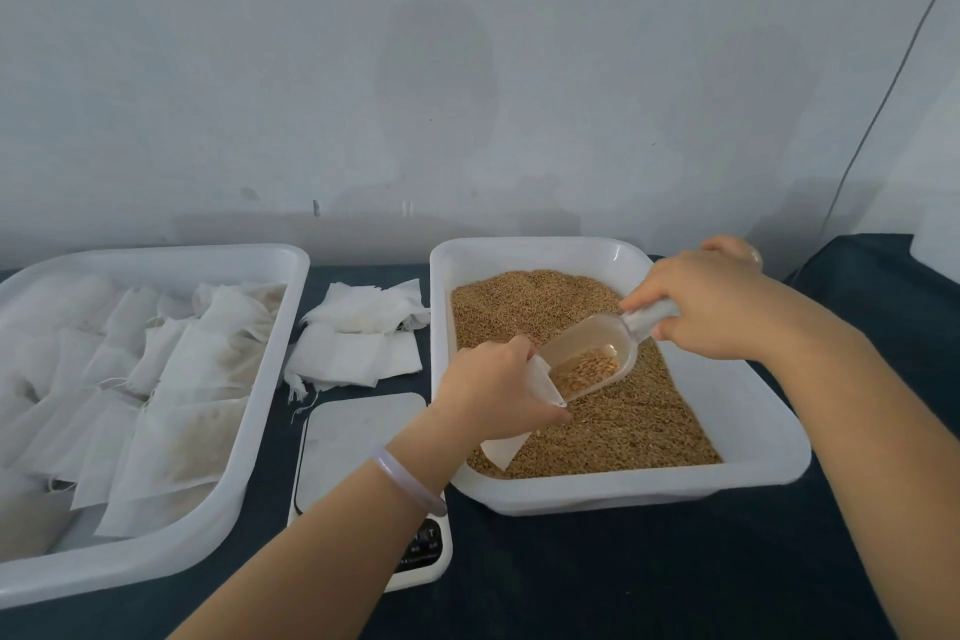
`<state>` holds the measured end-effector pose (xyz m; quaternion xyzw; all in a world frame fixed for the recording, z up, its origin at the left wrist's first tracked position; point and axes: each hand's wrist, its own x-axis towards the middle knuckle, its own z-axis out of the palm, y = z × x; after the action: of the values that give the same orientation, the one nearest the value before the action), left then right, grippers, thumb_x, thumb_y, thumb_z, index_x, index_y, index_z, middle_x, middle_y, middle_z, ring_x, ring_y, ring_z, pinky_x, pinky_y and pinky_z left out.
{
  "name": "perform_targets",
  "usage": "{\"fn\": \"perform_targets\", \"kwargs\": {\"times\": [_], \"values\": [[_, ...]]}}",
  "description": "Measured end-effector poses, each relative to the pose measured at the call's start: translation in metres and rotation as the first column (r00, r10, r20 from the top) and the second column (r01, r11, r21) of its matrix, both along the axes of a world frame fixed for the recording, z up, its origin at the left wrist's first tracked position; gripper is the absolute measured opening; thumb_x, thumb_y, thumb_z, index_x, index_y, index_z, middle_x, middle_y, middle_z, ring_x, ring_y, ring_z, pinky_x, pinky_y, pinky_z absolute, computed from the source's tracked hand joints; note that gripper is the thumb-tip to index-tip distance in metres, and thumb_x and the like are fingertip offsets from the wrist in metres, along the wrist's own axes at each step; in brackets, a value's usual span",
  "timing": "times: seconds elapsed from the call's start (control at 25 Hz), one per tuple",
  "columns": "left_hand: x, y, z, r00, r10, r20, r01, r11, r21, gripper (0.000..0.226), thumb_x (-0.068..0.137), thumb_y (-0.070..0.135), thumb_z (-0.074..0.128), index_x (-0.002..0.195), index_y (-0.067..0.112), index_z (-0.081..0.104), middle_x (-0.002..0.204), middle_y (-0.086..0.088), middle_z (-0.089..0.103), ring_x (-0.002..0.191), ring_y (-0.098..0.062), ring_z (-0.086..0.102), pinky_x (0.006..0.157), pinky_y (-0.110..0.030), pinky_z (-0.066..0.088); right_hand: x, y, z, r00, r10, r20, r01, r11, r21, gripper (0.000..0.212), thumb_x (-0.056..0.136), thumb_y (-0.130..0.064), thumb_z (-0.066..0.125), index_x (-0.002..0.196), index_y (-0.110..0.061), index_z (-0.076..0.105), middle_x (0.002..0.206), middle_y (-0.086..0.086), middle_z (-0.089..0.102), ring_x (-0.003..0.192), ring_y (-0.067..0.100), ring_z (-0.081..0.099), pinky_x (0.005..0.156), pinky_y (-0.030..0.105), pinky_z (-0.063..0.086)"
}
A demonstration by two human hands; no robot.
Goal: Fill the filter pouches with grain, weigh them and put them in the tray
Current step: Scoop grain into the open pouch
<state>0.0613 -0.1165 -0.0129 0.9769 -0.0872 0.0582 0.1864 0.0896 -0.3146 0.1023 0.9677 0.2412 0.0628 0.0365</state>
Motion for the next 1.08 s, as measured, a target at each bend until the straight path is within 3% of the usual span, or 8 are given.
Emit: {"fn": "perform_targets", "kwargs": {"times": [0.12, 0.32, 0.44, 0.56, 0.68, 0.8, 0.96, 1.08], "values": [[-0.001, 0.000, -0.003, 0.989, 0.010, 0.148, -0.025, 0.995, 0.101, 0.060, 0.068, 0.068, 0.061, 0.100, 0.018, 0.052, 0.077, 0.011, 0.049, 0.072, -0.015, 0.049, 0.071, -0.028, 0.034, 0.000, 0.010, 0.001, 0.999, 0.028, 0.046, -0.025, 0.998, -0.055, 0.039, 0.082, -0.013, 0.062, 0.105, -0.044, 0.066, 0.099, -0.020, 0.065, 0.098, 0.008, 0.048, 0.107, 0.035, 0.008], [-0.009, 0.005, -0.002, 0.970, 0.062, 0.234, -0.086, 0.992, 0.096, 0.050, 0.070, 0.060, 0.058, 0.091, 0.015, 0.049, 0.071, 0.009, 0.050, 0.070, -0.016, 0.052, 0.075, -0.025, 0.035, -0.003, 0.015, 0.000, 0.996, 0.055, 0.074, -0.054, 0.998, -0.020, 0.035, 0.082, -0.011, 0.060, 0.098, -0.041, 0.069, 0.097, -0.015, 0.067, 0.100, 0.010, 0.051, 0.106, 0.036, 0.007], [-0.011, 0.014, 0.003, 0.981, 0.075, 0.177, -0.091, 0.992, 0.087, 0.048, 0.073, 0.054, 0.058, 0.095, 0.012, 0.048, 0.074, 0.006, 0.050, 0.074, -0.019, 0.052, 0.090, -0.031, 0.035, -0.004, 0.018, -0.003, 0.997, 0.061, 0.048, -0.065, 0.995, 0.080, 0.032, 0.085, -0.015, 0.062, 0.100, -0.043, 0.068, 0.096, -0.014, 0.068, 0.100, 0.009, 0.052, 0.101, 0.030, 0.007], [-0.012, 0.025, 0.003, 0.992, 0.072, 0.102, -0.076, 0.997, 0.032, 0.049, 0.076, 0.050, 0.058, 0.103, 0.010, 0.049, 0.082, 0.003, 0.059, 0.085, -0.019, 0.059, 0.115, -0.036, 0.015, -0.002, 0.015, -0.009, 0.999, 0.020, -0.031, -0.014, 0.983, 0.185, 0.033, 0.085, -0.023, 0.066, 0.109, -0.044, 0.064, 0.108, -0.019, 0.063, 0.106, 0.008, 0.045, 0.099, 0.029, 0.014], [-0.011, 0.034, -0.001, 0.997, 0.065, 0.028, -0.065, 0.998, -0.021, 0.037, 0.086, 0.043, 0.053, 0.102, 0.010, 0.049, 0.072, 0.006, 0.055, 0.081, -0.016, 0.058, 0.119, -0.036, 0.003, 0.005, -0.003, -0.012, 0.987, -0.042, -0.157, 0.085, 0.957, 0.276, 0.035, 0.079, -0.027, 0.072, 0.108, -0.044, 0.064, 0.115, -0.018, 0.063, 0.114, 0.011, 0.052, 0.103, 0.036, 0.034], [-0.010, 0.036, -0.004, 0.999, 0.038, -0.030, -0.038, 0.999, -0.024, 0.024, 0.087, 0.038, 0.053, 0.095, 0.017, 0.043, 0.066, 0.013, 0.045, 0.071, -0.011, 0.047, 0.119, -0.036, -0.002, 0.017, -0.013, -0.027, 0.968, -0.223, -0.117, 0.241, 0.954, 0.176, 0.033, 0.084, -0.028, 0.067, 0.115, -0.040, 0.062, 0.119, -0.013, 0.063, 0.113, 0.014, 0.055, 0.105, 0.041, 0.032], [-0.013, 0.034, -0.005, 1.000, 0.022, -0.010, -0.022, 0.999, -0.047, 0.038, 0.080, 0.040, 0.063, 0.098, 0.018, 0.037, 0.075, 0.009, 0.052, 0.078, -0.013, 0.050, 0.118, -0.036, 0.001, 0.032, 0.003, -0.073, 0.915, -0.398, 0.067, 0.400, 0.916, -0.027, 0.024, 0.086, -0.014, 0.056, 0.094, -0.033, 0.068, 0.083, -0.007, 0.063, 0.085, 0.018, 0.053, 0.089, 0.039, 0.028], [-0.016, 0.034, -0.006, 0.999, 0.015, 0.034, -0.011, 0.991, -0.135, 0.045, 0.076, 0.041, 0.068, 0.098, 0.019, 0.036, 0.091, 0.002, 0.059, 0.087, -0.015, 0.054, 0.117, -0.036, 0.003, 0.046, 0.027, -0.093, 0.894, -0.428, 0.132, 0.435, 0.900, -0.030, 0.013, 0.084, -0.013, 0.061, 0.082, -0.026, 0.063, 0.071, -0.007, 0.053, 0.078, 0.017, 0.047, 0.081, 0.036, 0.027]]}}
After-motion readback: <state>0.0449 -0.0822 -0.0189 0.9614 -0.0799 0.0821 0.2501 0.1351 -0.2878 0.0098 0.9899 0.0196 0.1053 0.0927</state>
